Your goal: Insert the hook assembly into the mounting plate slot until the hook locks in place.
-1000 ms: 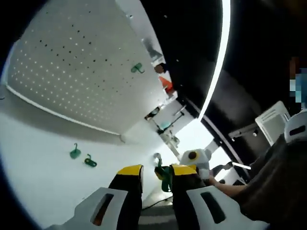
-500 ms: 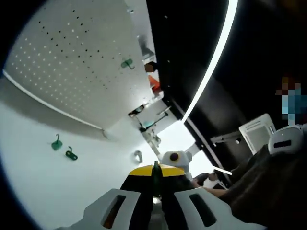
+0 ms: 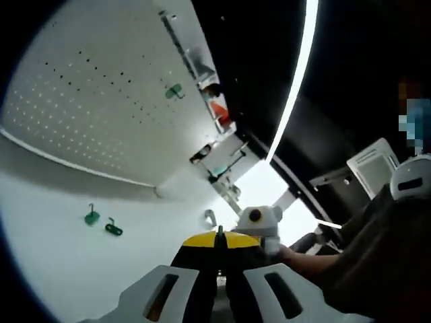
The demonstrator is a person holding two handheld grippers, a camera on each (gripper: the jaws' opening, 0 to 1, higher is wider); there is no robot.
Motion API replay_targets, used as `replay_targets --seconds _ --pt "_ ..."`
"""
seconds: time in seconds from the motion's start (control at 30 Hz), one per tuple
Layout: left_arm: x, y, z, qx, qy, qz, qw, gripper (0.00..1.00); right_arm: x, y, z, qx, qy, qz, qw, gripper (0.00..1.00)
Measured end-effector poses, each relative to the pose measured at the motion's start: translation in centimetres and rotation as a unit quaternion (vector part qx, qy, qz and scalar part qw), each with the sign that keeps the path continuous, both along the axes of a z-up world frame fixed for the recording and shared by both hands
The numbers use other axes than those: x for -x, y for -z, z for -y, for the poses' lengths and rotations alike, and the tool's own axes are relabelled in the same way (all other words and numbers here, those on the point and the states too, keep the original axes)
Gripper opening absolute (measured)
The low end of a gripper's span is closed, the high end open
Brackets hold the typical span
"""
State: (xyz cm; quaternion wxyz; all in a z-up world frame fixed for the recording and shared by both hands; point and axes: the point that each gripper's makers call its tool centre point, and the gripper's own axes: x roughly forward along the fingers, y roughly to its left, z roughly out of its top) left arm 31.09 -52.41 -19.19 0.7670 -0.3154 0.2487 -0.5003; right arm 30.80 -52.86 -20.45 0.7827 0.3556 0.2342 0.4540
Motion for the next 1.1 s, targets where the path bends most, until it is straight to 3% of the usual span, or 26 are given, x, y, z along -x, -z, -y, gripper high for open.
replay_targets --seconds 0.1,0.2,0.3,0.43,0.53,0.77,0.93,1.07,1.1 --pt "-0.5 1.0 -0.3 -0.069 -0.014 0.024 0.9972 0.01 -0.8 0.4 0.8 0.034 0.021 0.015 0.9991 0.15" --pt "-1.0 1.5 -0.7 -0.101 -0.031 0.033 0.9939 0.01 -1.3 0.4 1.6 0.057 0.035 0.018 0.9976 0.16" --pt "-1.7 2.3 -1.5 -0.15 -0.049 0.046 0.9864 0.01 -2.1 1.1 3.0 0.142 0.054 0.055 0.9869 0.17" --pt "-2.2 2.9 -2.2 -0.202 -0.061 0.061 0.9756 0.01 -2.0 1.9 3.5 0.218 0.038 0.069 0.9728 0.19" --pt "-2.5 3.3 -2.6 -0.249 -0.065 0.086 0.9624 0.01 -1.6 2.2 3.2 0.257 0.023 0.088 0.9622 0.19" --pt "-3.0 3.2 -3.0 -0.282 -0.084 0.112 0.9492 0.01 -0.2 3.1 1.4 0.305 -0.017 0.1 0.947 0.19" --pt "-3.1 3.1 -2.8 -0.284 -0.089 0.116 0.9477 0.01 0.5 3.2 -0.6 0.289 -0.022 0.085 0.9534 0.19" --pt "-3.2 1.9 -2.5 -0.258 -0.114 0.121 0.9516 0.01 0.6 3.3 -1.7 0.288 -0.022 0.087 0.9533 0.19" --pt "-3.3 1.5 -2.4 -0.25 -0.122 0.123 0.9527 0.01 0.5 3.3 -2.0 0.28 -0.023 0.081 0.9562 0.19"
